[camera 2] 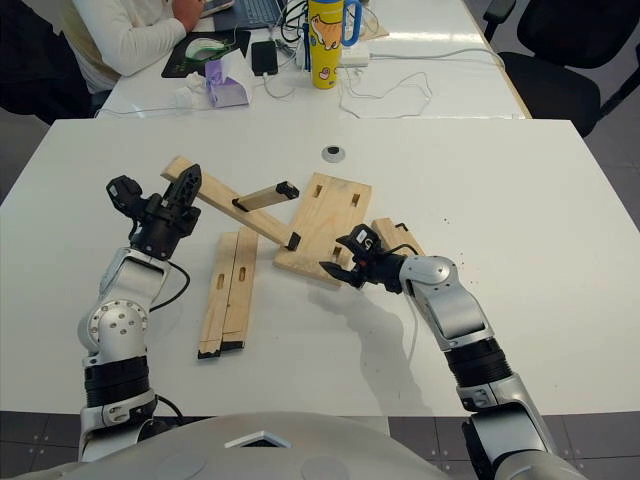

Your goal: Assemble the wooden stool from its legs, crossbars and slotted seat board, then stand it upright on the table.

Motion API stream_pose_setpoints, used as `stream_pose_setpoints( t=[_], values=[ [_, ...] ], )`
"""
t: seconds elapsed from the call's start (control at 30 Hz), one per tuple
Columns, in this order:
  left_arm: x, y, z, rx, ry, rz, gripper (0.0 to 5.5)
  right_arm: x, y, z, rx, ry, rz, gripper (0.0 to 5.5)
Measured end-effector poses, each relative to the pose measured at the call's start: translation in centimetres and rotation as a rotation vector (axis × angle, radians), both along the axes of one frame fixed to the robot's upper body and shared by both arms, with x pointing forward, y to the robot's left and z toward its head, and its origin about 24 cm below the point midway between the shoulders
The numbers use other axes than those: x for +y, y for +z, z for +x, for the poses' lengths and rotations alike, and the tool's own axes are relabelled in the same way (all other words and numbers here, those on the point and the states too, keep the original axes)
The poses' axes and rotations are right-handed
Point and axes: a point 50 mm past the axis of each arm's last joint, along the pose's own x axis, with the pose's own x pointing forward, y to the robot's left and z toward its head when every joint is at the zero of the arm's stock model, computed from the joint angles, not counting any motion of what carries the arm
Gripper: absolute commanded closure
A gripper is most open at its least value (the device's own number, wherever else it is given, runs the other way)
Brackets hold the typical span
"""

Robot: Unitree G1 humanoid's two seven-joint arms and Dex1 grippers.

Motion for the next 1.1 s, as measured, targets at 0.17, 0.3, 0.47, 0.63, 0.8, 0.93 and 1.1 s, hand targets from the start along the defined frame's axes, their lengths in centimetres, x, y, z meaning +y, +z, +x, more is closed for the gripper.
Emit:
stream_pose_setpoints(
  t=[0.17, 0.3, 0.47, 0.63, 0.8, 0.93, 1.1],
  values=[
    [-0.9, 0.3, 0.1, -0.037, -0.02, 0.08, 4.45, 0.0, 0.0, 0.0, -0.001, 0.0, -0.002, 2.25],
    [-2.0, 1.0, 0.0, -0.086, -0.024, 0.195, 4.45, 0.0, 0.1, 0.1, -0.005, 0.0, -0.002, 2.25],
    [-3.7, 2.2, -0.8, -0.134, -0.015, 0.319, 4.45, 0.0, 0.1, 0.2, -0.008, -0.006, -0.001, 2.25],
    [-4.3, 2.9, -1.2, -0.139, -0.021, 0.379, 4.45, 0.0, 0.1, 0.2, -0.014, -0.02, -0.003, 2.25],
    [-4.7, 3.1, -1.0, -0.144, -0.038, 0.421, 4.45, -0.3, 0.3, 0.4, -0.024, -0.036, 0.0, 2.25],
    [-5.4, 3.3, -0.7, -0.152, -0.068, 0.485, 4.45, -1.0, 0.4, 0.6, -0.031, -0.057, -0.003, 2.25],
    [-5.8, 2.8, -0.9, -0.146, -0.1, 0.524, 4.45, -1.7, 0.3, 0.8, -0.032, -0.087, -0.003, 2.25]
  ],
)
